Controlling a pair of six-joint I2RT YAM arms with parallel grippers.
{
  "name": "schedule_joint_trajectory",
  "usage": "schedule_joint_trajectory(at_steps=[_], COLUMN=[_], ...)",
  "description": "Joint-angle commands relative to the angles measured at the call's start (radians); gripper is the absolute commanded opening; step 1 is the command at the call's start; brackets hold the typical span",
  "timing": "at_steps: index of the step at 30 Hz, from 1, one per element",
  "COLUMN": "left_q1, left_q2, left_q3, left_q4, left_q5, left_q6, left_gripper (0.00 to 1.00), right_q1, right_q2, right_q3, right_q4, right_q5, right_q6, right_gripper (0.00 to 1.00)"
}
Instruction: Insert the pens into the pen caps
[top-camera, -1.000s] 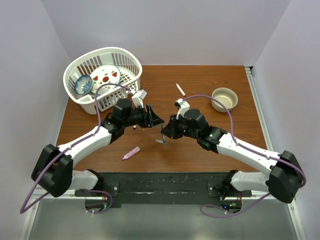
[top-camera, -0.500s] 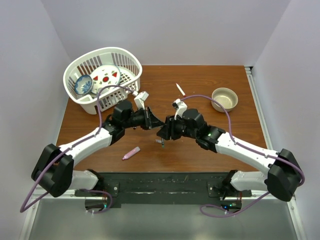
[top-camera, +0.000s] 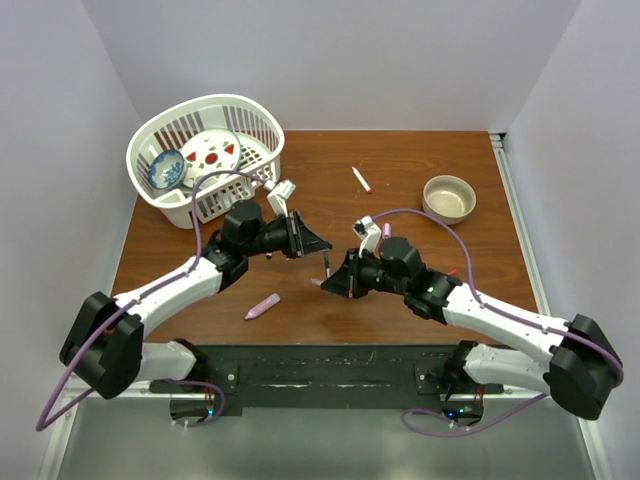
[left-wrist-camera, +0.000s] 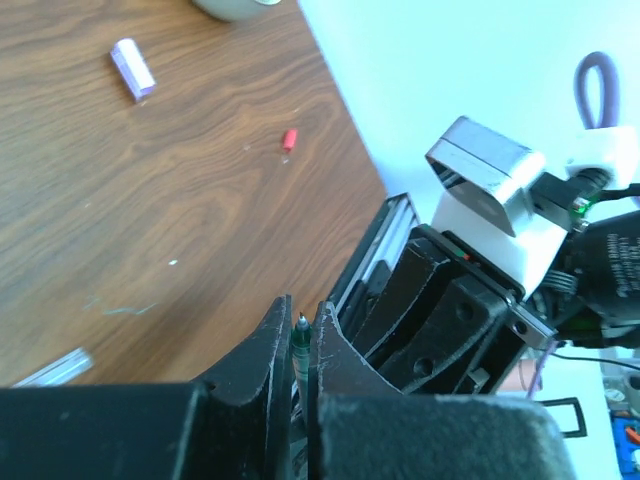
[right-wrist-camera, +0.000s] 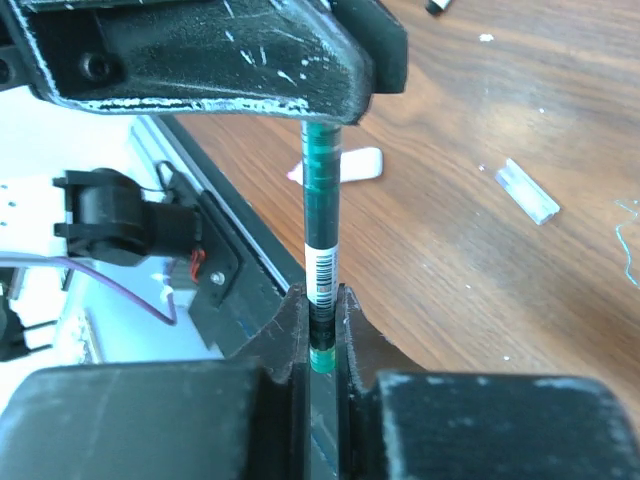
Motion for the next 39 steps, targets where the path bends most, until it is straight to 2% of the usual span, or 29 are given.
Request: schedule_joint_trajectory(at_steps=[1, 2, 4, 6, 8, 10, 12, 15, 16, 19, 23, 25, 28, 32, 39], left_q1=[0.005, 0.004, 0.004, 0.004, 0.002, 0.002, 0.001, -0.010, -0.018, -0.025, -0.061, -0.081, -0.096, -0.131, -0.167], left_q2=[-0.024, -0.027, -0.036, -0.049, -0.061, -0.058, -0.043, -0.036, -0.036, -0.035, -0.013, 0.025, 0.108, 0.255, 0.385], left_q3=[-0.005, 0.007, 0.032, 0.044, 0.073, 0.107, 0.118, 0.126, 0.124, 0.129, 0.179, 0.195, 0.199, 0.257, 0.328], left_q4=[0.074, 0.056, -0.023, -0.086, -0.230, -0.374, -0.423, -0.508, -0.571, -0.642, -0.749, -0.783, -0.765, -0.774, -0.809], left_q5=[-0.003, -0.021, -0.059, -0.139, -0.270, -0.339, -0.379, -0.463, -0.498, -0.557, -0.707, -0.730, -0.692, -0.710, -0.682], left_q6=[-0.018, -0.014, -0.003, -0.007, -0.030, -0.090, -0.139, -0.292, -0.394, -0.525, -0.653, -0.736, -0.797, -0.797, -0.846], left_gripper=[0.08, 0.34, 0.50, 0.52, 0.51, 0.50, 0.49, 0.46, 0.44, 0.43, 0.43, 0.43, 0.42, 0.41, 0.40], right_q1=[-0.004, -0.004, -0.004, -0.005, -0.005, -0.007, -0.005, -0.005, -0.004, -0.004, -0.005, -0.004, -0.005, -0.004, -0.005], right_q2=[-0.067, -0.077, -0.107, -0.133, -0.159, -0.209, -0.245, -0.294, -0.312, -0.346, -0.395, -0.395, -0.394, -0.413, -0.435], right_q3=[-0.036, -0.030, -0.006, 0.024, 0.039, 0.056, 0.077, 0.116, 0.120, 0.102, 0.050, 0.057, 0.064, 0.061, 0.053], right_q4=[0.049, 0.033, -0.072, -0.169, -0.207, -0.282, -0.343, -0.417, -0.428, -0.428, -0.402, -0.418, -0.442, -0.452, -0.457], right_q5=[0.014, 0.049, 0.110, 0.199, 0.227, 0.267, 0.304, 0.345, 0.360, 0.348, 0.338, 0.341, 0.345, 0.356, 0.367], right_q6=[0.033, 0.028, 0.010, 0.004, -0.006, -0.036, -0.055, -0.098, -0.104, -0.089, -0.096, -0.124, -0.145, -0.165, -0.182], right_gripper=[0.00, 0.00, 0.00, 0.00, 0.00, 0.00, 0.00, 0.00, 0.00, 0.00, 0.00, 0.00, 0.00, 0.00, 0.00])
